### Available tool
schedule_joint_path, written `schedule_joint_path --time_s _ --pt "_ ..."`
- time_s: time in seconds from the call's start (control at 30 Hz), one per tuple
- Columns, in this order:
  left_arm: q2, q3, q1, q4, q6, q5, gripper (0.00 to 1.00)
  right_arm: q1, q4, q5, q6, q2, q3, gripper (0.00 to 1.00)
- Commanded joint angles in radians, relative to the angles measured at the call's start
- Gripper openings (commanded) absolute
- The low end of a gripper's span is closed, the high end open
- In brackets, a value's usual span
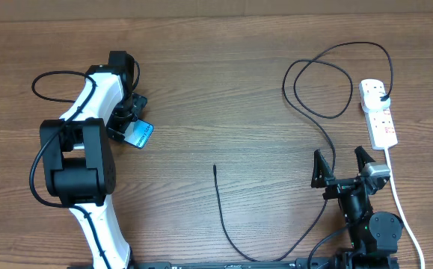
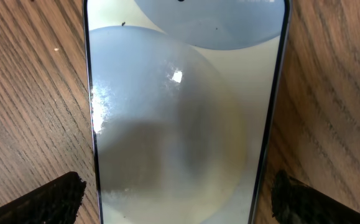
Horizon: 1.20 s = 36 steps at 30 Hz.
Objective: Plug charger to phone and switch on socket
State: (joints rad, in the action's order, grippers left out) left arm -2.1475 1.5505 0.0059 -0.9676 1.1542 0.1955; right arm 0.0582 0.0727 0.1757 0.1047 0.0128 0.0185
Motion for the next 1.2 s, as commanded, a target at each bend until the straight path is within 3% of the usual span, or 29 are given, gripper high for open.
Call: schedule_joint_path --time_s 0.0,0.57,1.17 --pt "-0.039 -0.043 -0.003 -0.001 0.021 0.017 1.0 -0.005 -0.003 -0.01 0.0 -0.01 -0.011 1.0" --pt "-0.039 -0.043 -0.003 0.008 0.019 0.013 1.0 -0.005 -0.003 -0.01 0.0 -0.01 -0.011 1.0" --pt "-0.039 -0.043 0.005 0.053 -0.082 -0.058 1.0 -0.005 -0.003 -0.011 0.0 -0.01 -0.011 1.0"
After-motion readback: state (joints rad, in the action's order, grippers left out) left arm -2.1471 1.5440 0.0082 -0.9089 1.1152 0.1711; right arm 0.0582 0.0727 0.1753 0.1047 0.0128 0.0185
